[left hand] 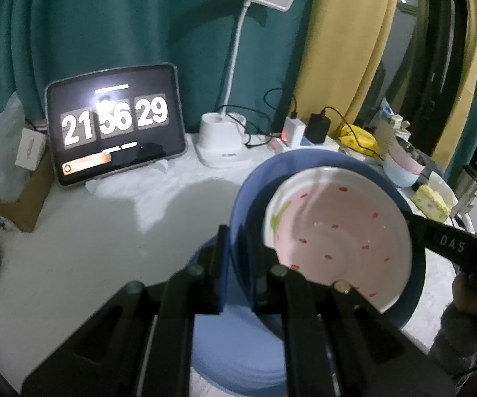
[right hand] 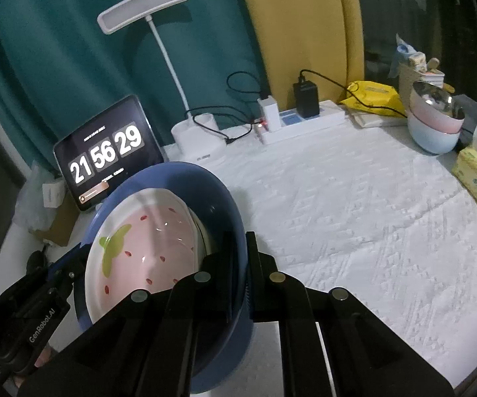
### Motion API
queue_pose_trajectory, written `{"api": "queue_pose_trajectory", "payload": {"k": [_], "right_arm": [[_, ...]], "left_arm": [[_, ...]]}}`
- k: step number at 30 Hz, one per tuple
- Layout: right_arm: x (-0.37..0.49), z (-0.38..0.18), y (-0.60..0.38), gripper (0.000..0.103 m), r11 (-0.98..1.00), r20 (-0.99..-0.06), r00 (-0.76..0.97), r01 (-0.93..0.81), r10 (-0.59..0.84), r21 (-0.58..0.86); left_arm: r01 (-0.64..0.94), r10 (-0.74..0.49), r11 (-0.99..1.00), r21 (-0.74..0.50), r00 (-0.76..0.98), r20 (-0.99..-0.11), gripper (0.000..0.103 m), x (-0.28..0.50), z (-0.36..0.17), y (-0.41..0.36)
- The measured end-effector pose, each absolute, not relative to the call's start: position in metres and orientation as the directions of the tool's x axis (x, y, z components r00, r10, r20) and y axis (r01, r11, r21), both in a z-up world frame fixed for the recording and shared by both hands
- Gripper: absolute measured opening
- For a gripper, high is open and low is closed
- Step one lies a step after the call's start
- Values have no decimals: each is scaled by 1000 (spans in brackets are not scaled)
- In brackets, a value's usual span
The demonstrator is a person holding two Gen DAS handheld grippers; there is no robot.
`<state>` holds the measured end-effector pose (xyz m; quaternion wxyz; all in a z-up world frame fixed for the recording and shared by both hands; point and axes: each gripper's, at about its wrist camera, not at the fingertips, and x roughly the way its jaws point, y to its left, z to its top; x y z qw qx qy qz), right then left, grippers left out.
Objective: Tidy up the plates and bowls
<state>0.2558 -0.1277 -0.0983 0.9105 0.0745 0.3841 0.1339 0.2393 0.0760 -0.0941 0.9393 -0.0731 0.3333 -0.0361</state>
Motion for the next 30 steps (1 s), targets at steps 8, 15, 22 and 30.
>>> {"api": "queue_pose_trajectory", "payload": {"k": [8,15,22,30], "right_arm": [[261,-109,-114,8,947,-694,645,-206,320,245],[267,-120,-109,8,944,-711,622,-207,330,258],[273,-129,-113,8,944,-730,598,-195,330,267],[274,-132,-116,9,949,-742,592,-187,314,253]], "left_arm": [[-7,-97,987,-160,766,-635,8,240,-102,89],[-18,-89,988,-153,747,-659,8,245,-111,92],[-4,-94,989,-146,750,-655,8,247,-110,88],[6,-89,992,-127,745,-661,8,251,-109,83]]}}
